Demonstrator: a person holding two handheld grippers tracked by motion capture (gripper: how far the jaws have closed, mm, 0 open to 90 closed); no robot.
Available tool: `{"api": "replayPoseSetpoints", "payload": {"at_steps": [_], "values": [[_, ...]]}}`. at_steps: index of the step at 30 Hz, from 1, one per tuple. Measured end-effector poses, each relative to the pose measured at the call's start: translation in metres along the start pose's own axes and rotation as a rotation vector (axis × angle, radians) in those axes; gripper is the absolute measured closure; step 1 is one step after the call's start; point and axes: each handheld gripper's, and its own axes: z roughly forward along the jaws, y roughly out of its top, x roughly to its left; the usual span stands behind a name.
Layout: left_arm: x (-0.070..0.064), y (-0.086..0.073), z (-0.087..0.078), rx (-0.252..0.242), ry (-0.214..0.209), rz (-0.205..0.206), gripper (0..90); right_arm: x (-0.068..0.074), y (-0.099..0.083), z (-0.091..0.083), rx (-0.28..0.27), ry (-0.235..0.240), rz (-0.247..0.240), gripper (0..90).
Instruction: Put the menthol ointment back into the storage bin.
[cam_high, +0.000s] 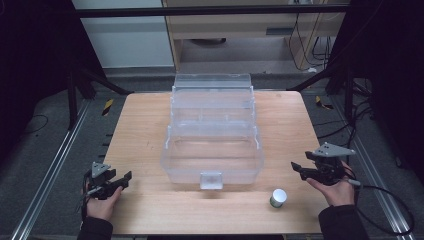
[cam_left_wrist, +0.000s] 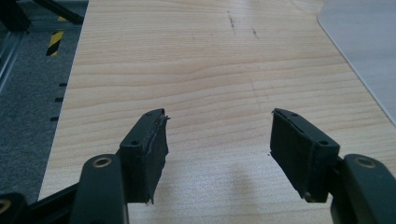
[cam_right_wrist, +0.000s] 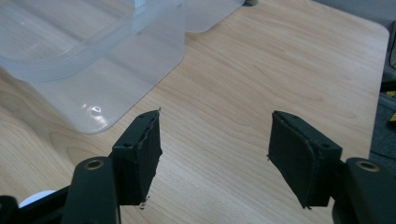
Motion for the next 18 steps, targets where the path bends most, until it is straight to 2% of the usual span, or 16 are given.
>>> {"api": "replayPoseSetpoints", "payload": {"at_steps": [3, 9, 15, 18], "values": [[0.000, 0.000, 0.000, 0.003, 0.000, 0.003, 35.5, 0.001, 0.006, -0.004, 0.017, 0.013, -0.022, 33.0], [0.000, 0.000, 0.001, 0.012, -0.001, 0.015, 33.8, 0.005, 0.027, -0.016, 0.057, 0.055, -0.120, 30.6], [0.000, 0.000, 0.001, 0.018, 0.001, 0.025, 32.7, 0.016, 0.045, -0.023, 0.086, 0.107, -0.232, 30.0], [0.000, 0.000, 0.001, 0.017, 0.003, 0.026, 32.3, 0.019, 0.049, -0.022, 0.108, 0.131, -0.264, 29.9]]}}
